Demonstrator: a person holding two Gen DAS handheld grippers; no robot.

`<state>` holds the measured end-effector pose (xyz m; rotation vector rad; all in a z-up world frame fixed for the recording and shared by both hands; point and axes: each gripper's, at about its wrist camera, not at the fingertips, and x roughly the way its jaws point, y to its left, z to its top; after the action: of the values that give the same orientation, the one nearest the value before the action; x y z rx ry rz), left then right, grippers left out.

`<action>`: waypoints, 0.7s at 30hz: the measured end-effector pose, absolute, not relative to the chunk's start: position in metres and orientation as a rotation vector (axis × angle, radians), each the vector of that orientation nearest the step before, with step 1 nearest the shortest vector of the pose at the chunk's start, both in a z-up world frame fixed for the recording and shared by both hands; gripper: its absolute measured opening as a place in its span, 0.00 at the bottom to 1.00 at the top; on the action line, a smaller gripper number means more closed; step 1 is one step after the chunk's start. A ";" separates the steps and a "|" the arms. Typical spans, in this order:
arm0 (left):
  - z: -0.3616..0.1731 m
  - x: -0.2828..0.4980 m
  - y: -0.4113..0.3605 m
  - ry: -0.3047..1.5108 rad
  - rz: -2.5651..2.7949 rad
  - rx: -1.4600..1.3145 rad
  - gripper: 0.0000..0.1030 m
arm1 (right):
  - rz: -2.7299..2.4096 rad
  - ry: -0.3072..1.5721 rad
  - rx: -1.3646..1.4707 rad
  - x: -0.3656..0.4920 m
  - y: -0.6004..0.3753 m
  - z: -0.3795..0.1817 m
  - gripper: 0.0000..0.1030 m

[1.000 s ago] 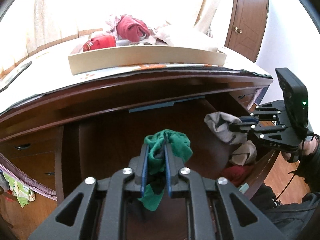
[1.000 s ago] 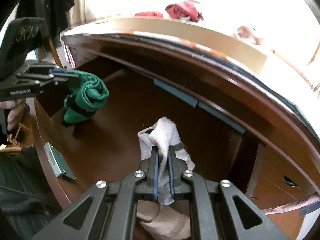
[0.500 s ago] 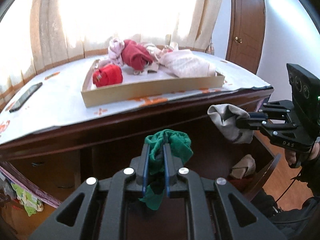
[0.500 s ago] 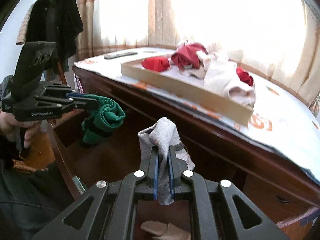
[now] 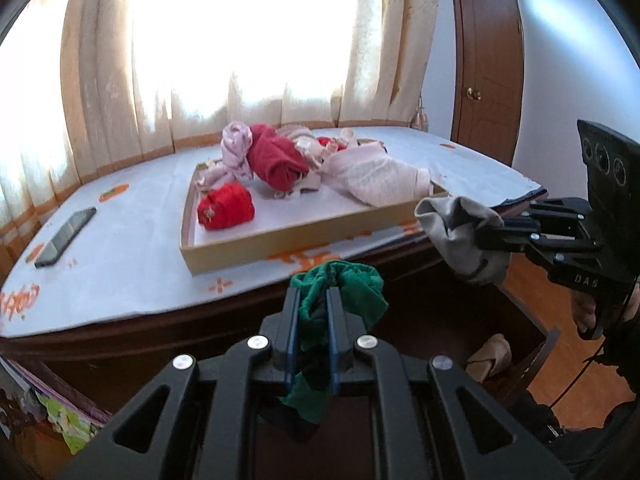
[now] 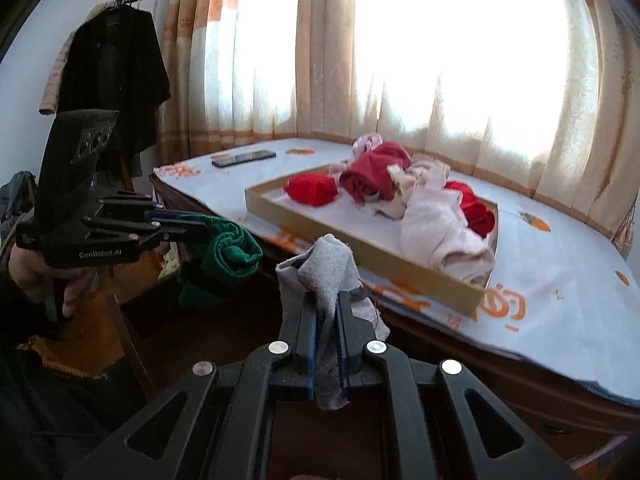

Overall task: Take underwear out of drawer
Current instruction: 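Carry both socks over the tray and open both grippers to drop them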

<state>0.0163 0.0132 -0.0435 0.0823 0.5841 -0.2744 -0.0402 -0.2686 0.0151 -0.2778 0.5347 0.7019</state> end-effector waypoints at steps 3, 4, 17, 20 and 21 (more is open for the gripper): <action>-0.033 0.018 0.015 0.558 -0.272 0.095 0.09 | 0.703 0.513 -0.274 -0.036 -0.266 0.025 0.09; -0.030 0.019 0.014 0.550 -0.270 0.098 0.09 | 0.703 0.506 -0.271 -0.034 -0.265 0.028 0.09; 0.013 0.038 0.018 0.456 -0.246 0.147 0.09 | 0.698 0.441 -0.237 -0.004 -0.255 0.065 0.09; 0.020 0.049 0.021 0.443 -0.236 0.153 0.09 | 0.695 0.438 -0.226 0.006 -0.252 0.070 0.09; 0.022 0.053 0.022 0.438 -0.229 0.155 0.09 | 0.691 0.437 -0.224 0.010 -0.251 0.071 0.09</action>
<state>0.0532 0.0223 0.0223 0.1547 0.4379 -0.2290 0.0103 -0.2510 0.0707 -0.2240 0.4366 0.6907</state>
